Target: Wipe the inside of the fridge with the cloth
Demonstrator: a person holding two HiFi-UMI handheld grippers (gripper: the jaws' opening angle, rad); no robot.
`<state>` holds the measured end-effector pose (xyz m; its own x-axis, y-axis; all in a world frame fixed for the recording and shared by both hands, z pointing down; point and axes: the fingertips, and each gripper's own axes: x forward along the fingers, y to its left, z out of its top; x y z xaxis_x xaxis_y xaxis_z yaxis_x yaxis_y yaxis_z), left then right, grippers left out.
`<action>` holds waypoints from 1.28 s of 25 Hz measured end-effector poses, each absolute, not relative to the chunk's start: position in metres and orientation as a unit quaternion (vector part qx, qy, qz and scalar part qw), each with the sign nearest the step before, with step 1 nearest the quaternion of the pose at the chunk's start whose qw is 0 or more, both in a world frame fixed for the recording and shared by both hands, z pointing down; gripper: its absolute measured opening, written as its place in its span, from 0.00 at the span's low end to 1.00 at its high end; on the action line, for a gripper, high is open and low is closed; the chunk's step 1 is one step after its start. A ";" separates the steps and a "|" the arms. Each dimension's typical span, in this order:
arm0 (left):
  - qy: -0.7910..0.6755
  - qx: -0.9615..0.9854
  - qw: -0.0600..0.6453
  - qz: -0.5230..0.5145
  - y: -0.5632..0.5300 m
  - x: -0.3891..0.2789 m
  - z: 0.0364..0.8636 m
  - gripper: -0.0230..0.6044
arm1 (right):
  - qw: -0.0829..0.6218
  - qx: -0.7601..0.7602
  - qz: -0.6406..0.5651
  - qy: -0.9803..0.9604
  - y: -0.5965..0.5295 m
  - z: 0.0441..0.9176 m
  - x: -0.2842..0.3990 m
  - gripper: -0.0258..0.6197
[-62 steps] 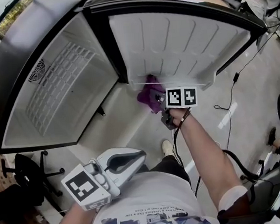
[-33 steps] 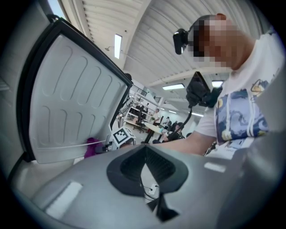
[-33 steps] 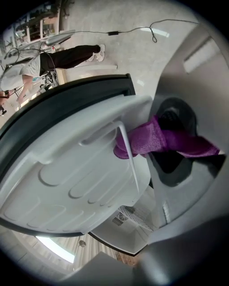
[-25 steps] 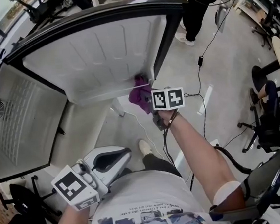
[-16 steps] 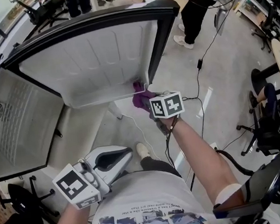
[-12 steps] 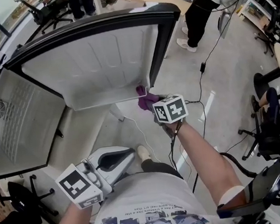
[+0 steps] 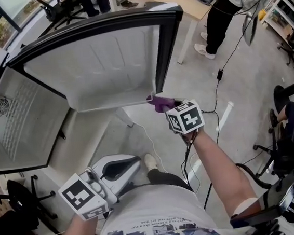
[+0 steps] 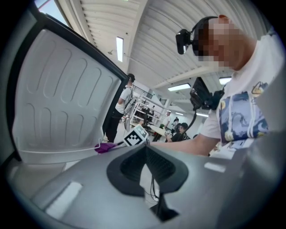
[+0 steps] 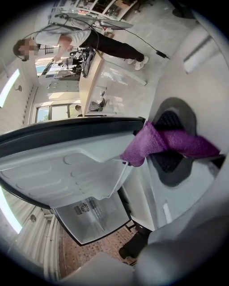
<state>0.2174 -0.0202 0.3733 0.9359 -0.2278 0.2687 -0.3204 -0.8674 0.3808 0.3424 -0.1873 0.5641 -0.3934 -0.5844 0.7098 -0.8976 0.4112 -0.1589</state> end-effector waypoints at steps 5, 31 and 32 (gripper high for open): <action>-0.156 0.960 0.207 0.110 -0.020 0.210 0.368 0.05 | 0.290 0.488 0.245 -0.786 -0.184 0.554 0.361 0.12; -0.223 0.958 0.164 0.075 0.110 0.066 0.359 0.05 | 0.187 0.517 0.069 -0.832 0.009 0.379 0.243 0.12; -0.223 0.957 0.169 0.073 0.114 0.063 0.364 0.05 | 0.185 0.516 0.062 -0.834 0.018 0.374 0.238 0.12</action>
<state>0.0633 0.1143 0.3641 0.8901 -0.4019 0.2148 -0.4511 -0.8439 0.2904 0.2382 0.0184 0.3741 -0.3989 -0.8378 0.3729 -0.8837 0.4597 0.0875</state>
